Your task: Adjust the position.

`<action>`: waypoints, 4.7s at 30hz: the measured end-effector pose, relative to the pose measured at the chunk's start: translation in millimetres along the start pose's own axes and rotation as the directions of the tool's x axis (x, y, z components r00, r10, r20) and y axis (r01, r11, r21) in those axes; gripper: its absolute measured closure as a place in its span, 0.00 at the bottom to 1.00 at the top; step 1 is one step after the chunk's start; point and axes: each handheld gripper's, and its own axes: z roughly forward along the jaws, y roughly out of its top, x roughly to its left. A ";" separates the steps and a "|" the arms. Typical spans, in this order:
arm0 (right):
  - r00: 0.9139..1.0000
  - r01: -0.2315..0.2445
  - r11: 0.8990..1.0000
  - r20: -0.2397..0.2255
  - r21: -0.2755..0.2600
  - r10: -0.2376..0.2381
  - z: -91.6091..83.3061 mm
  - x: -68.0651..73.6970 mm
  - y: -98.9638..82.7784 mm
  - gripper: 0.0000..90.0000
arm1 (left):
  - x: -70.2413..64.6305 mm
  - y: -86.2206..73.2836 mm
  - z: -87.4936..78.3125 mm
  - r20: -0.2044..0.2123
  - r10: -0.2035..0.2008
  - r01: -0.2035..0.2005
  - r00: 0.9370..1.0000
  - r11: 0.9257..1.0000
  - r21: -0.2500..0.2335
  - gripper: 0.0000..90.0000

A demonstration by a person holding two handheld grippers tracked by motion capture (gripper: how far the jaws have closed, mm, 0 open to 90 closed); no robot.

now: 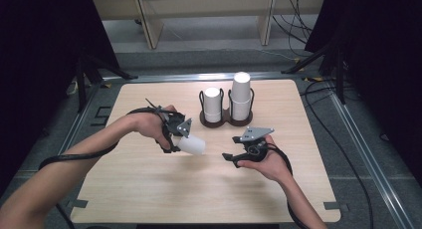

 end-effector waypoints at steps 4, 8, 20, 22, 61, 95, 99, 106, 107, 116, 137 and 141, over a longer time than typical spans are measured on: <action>0.999 0.035 0.999 -0.001 0.012 -0.035 2.1 1.9 5.2 0.28 | -0.6 2.0 1.3 0.011 0.003 -0.003 1.000 1.000 0.010 0.32; 0.998 0.053 0.998 -0.023 0.019 -0.052 5.6 4.8 11.5 0.28 | -0.9 4.0 1.5 0.018 0.007 -0.008 1.000 1.000 0.024 0.32; 0.992 0.116 0.993 -0.054 0.016 -0.115 20.1 14.1 28.4 0.28 | -4.0 9.6 5.2 0.036 0.032 -0.034 0.999 0.997 0.066 0.32; 0.991 0.119 0.993 -0.058 0.016 -0.117 22.8 15.8 31.6 0.28 | -3.7 10.6 5.6 0.037 0.034 -0.036 0.999 0.997 0.069 0.32; 0.973 0.208 0.977 -0.114 0.046 -0.202 57.8 38.1 48.0 0.28 | -6.1 23.4 5.5 0.058 0.064 -0.069 0.996 0.995 0.075 0.33; 0.968 0.219 0.975 -0.136 0.037 -0.212 70.0 41.5 45.9 0.35 | -9.8 38.1 0.8 0.056 0.105 -0.107 0.993 0.993 0.038 0.33; 0.967 0.221 0.974 -0.137 0.039 -0.214 69.6 41.4 45.5 0.37 | -10.3 39.5 0.4 0.055 0.113 -0.115 0.992 0.993 0.040 0.33; 0.969 0.209 0.977 -0.145 0.044 -0.201 68.9 41.5 42.5 0.39 | -11.7 41.0 0.8 0.056 0.127 -0.128 0.990 0.991 0.026 0.34; 0.965 0.229 0.973 -0.139 0.038 -0.221 68.8 40.7 42.7 0.39 | -12.0 41.2 0.9 0.054 0.127 -0.129 0.990 0.991 0.026 0.34; 0.965 0.241 0.970 -0.113 0.033 -0.236 61.9 40.2 39.6 0.39 | -9.9 38.3 -0.2 0.006 0.168 -0.167 0.986 0.983 -0.082 0.27; 0.969 -0.045 0.949 0.219 -0.313 0.118 -11.7 2.6 -21.7 0.38 | -39.6 -36.1 34.2 -0.103 -0.412 0.214 0.905 0.651 -0.728 0.09; 0.952 -0.085 0.934 0.249 -0.346 0.179 -23.4 -2.1 -31.5 0.38 | -57.6 -60.4 45.8 -0.124 -0.678 0.322 0.725 0.493 -0.809 0.10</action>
